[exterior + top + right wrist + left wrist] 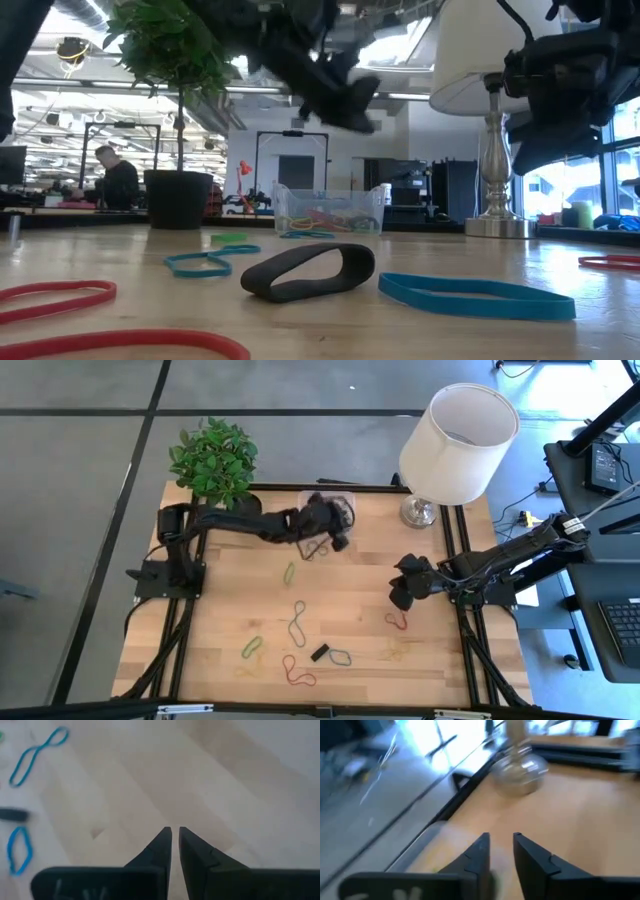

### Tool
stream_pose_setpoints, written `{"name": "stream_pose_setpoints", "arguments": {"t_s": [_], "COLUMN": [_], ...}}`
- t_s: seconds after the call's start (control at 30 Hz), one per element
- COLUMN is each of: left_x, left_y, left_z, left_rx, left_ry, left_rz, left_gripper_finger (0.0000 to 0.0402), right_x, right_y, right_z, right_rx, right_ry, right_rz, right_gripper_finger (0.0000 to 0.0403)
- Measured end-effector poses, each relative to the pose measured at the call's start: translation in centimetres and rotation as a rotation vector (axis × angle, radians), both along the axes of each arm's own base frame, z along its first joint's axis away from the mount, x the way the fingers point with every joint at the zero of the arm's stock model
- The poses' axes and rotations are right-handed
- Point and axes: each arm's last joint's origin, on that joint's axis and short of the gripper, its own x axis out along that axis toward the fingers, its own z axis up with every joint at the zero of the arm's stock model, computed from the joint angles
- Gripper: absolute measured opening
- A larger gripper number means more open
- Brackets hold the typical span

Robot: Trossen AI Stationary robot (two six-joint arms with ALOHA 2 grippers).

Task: Pick and place rubber bands into bin
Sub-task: Put the blue rubber band into the transparent bin

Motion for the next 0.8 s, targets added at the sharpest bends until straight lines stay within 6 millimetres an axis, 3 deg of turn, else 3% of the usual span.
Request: {"name": "stream_pose_setpoints", "arguments": {"t_s": [0.2,0.37,0.57,0.8], "left_x": [0.1,-0.9,-3.3,-6.2], "left_y": [-6.7,-11.1,-15.5,-19.7], "left_z": [1.0,-0.6,-2.4,-4.7], "left_rx": [0.028,-0.035,-0.241,-0.323], "left_ry": [0.058,0.221,0.395,0.534], "left_rz": [-0.152,-0.202,-0.172,-0.212], "left_gripper_finger": [0.0007,0.0002,0.0002,0.0001], "right_x": [0.0,-0.1,0.0,1.1], "right_y": [0.3,0.3,0.3,1.6], "right_z": [-0.1,-0.1,0.0,0.8], "right_rx": [0.064,0.082,0.038,0.022], "right_ry": [0.024,0.028,0.031,-0.109], "right_rz": [0.056,0.061,0.120,0.240], "right_gripper_finger": [0.0039,0.0039,0.0039,0.0006]}}
